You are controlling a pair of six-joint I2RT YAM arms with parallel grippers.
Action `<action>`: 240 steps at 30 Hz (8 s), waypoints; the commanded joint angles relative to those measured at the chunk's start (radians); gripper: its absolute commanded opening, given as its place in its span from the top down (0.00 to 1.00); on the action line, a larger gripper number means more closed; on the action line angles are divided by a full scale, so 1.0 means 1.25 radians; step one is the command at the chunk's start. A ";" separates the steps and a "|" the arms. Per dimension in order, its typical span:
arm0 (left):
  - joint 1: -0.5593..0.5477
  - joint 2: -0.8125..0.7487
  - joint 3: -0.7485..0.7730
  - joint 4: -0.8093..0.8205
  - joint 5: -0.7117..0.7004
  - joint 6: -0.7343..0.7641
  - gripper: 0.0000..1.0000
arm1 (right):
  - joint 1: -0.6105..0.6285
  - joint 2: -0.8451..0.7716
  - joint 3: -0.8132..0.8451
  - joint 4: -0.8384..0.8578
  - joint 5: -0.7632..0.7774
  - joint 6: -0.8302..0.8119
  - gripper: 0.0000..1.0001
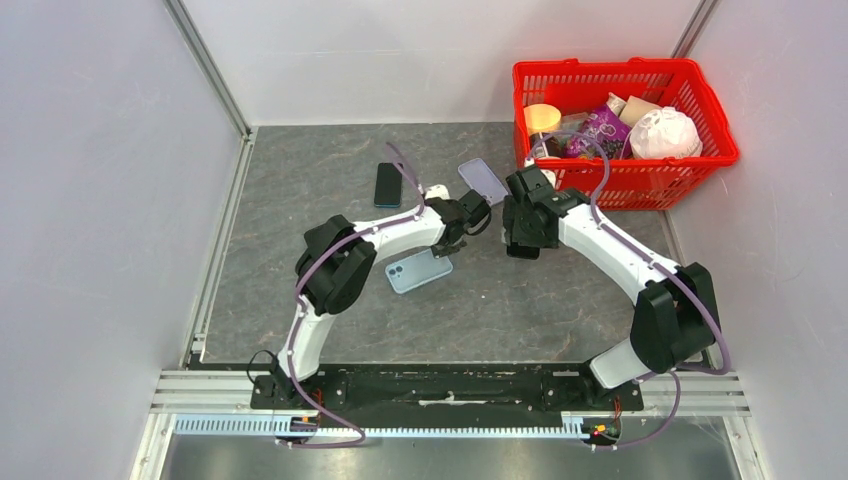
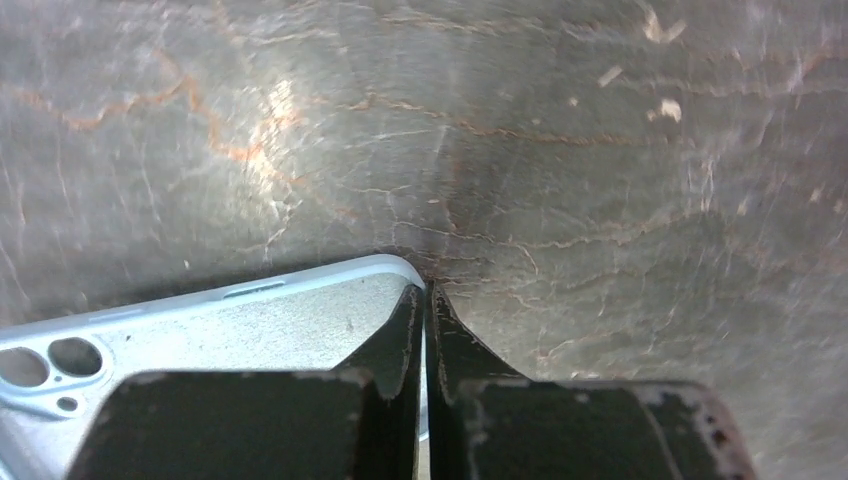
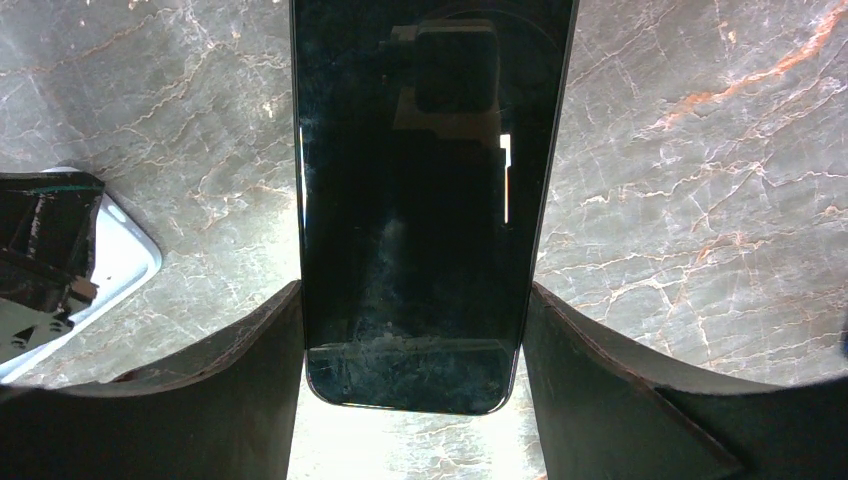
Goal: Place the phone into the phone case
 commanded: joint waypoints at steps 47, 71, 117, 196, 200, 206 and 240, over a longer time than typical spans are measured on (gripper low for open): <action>0.121 -0.276 -0.424 0.216 0.096 0.111 0.73 | -0.023 -0.013 -0.010 0.070 -0.066 -0.024 0.71; 0.119 -0.311 -0.460 0.344 0.250 0.416 0.80 | 0.009 0.019 -0.020 0.094 -0.109 -0.013 0.75; 0.197 -0.735 -0.828 0.445 0.238 0.232 0.40 | 0.408 0.249 0.145 0.080 0.097 0.200 0.79; 0.213 -0.460 -0.772 0.549 0.376 0.156 0.95 | 0.266 0.195 -0.052 0.316 -0.194 0.143 0.45; 0.194 -0.497 -0.810 0.546 0.372 0.146 0.98 | 0.276 0.199 -0.058 0.323 -0.196 0.148 0.47; 0.143 -0.513 -0.816 0.545 0.354 0.124 0.98 | 0.303 0.213 -0.041 0.321 -0.187 0.152 0.53; 0.116 -0.482 -0.776 0.514 0.313 0.138 0.98 | 0.337 0.141 -0.099 0.244 -0.119 0.168 0.59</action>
